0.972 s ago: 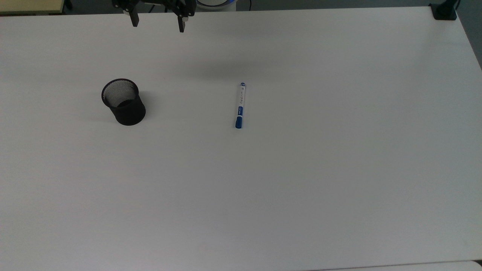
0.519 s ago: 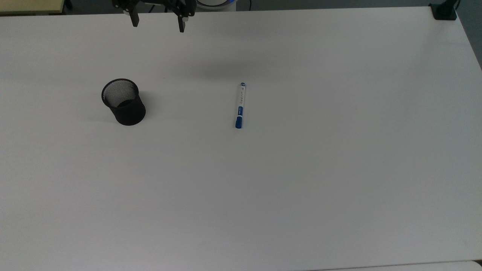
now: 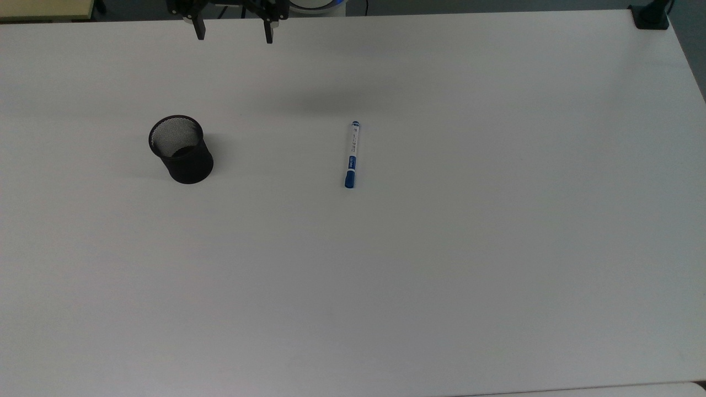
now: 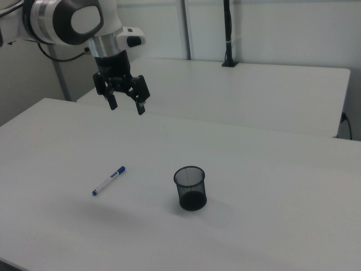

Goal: Insert the marker

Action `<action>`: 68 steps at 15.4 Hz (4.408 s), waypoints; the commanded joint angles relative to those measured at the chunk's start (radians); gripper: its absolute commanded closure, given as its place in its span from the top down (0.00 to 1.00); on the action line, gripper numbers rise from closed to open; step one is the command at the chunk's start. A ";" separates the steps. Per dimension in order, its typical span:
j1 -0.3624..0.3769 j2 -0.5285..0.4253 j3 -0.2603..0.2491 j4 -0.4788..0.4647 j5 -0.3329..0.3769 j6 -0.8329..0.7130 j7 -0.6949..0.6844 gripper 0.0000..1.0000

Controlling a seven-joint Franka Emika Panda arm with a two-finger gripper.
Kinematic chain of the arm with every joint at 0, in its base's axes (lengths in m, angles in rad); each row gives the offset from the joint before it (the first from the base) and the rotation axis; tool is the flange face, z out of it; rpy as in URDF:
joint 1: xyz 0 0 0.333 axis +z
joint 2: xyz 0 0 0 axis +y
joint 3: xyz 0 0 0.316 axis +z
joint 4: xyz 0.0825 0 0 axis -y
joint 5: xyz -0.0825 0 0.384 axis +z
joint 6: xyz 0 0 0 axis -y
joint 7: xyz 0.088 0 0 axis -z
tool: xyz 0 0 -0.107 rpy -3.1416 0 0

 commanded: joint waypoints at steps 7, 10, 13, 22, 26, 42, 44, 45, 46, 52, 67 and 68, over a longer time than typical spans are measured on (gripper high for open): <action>0.030 0.028 0.046 -0.093 0.000 0.065 -0.095 1.00; 0.033 0.047 0.088 -0.140 -0.003 0.165 0.054 1.00; 0.060 0.104 0.135 -0.160 -0.081 0.216 0.157 1.00; 0.145 0.271 0.137 -0.160 -0.194 0.375 0.471 1.00; 0.163 0.363 0.137 -0.160 -0.294 0.436 0.563 0.97; 0.173 0.425 0.138 -0.156 -0.290 0.493 0.625 0.00; 0.165 0.394 0.138 -0.150 -0.285 0.486 0.625 0.00; 0.159 0.370 0.138 -0.150 -0.283 0.483 0.627 0.00; 0.148 0.339 0.138 -0.150 -0.282 0.480 0.627 0.00; 0.003 0.083 0.137 -0.179 -0.273 0.437 0.610 0.00; -0.197 -0.052 -0.027 -0.584 -0.288 1.306 0.233 0.00; -0.199 -0.043 -0.035 -0.607 -0.288 1.367 0.217 0.00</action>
